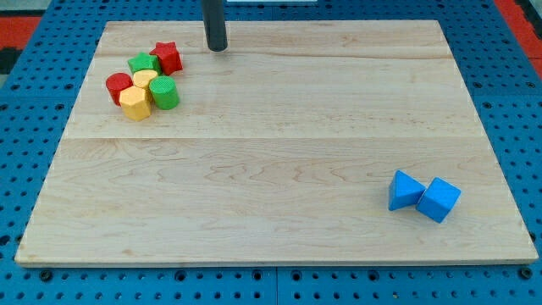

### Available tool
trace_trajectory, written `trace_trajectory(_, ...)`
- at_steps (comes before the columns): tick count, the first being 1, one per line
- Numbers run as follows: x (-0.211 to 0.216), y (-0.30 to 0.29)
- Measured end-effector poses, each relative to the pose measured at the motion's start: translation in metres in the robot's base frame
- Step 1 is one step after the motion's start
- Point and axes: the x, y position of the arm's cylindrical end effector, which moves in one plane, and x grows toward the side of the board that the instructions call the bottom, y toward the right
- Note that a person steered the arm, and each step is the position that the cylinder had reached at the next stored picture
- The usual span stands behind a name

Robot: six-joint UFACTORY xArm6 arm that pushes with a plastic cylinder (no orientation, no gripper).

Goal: Push the red star into group of blocks

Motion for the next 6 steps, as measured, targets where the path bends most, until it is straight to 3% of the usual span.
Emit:
trace_trajectory(1, -0.023, -0.046)
trace_trajectory(2, -0.013, -0.079)
trace_trajectory(3, 0.012, -0.031)
trace_trajectory(4, 0.034, -0.019)
trace_trajectory(5, 0.004, -0.05)
trace_trajectory(6, 0.004, -0.118)
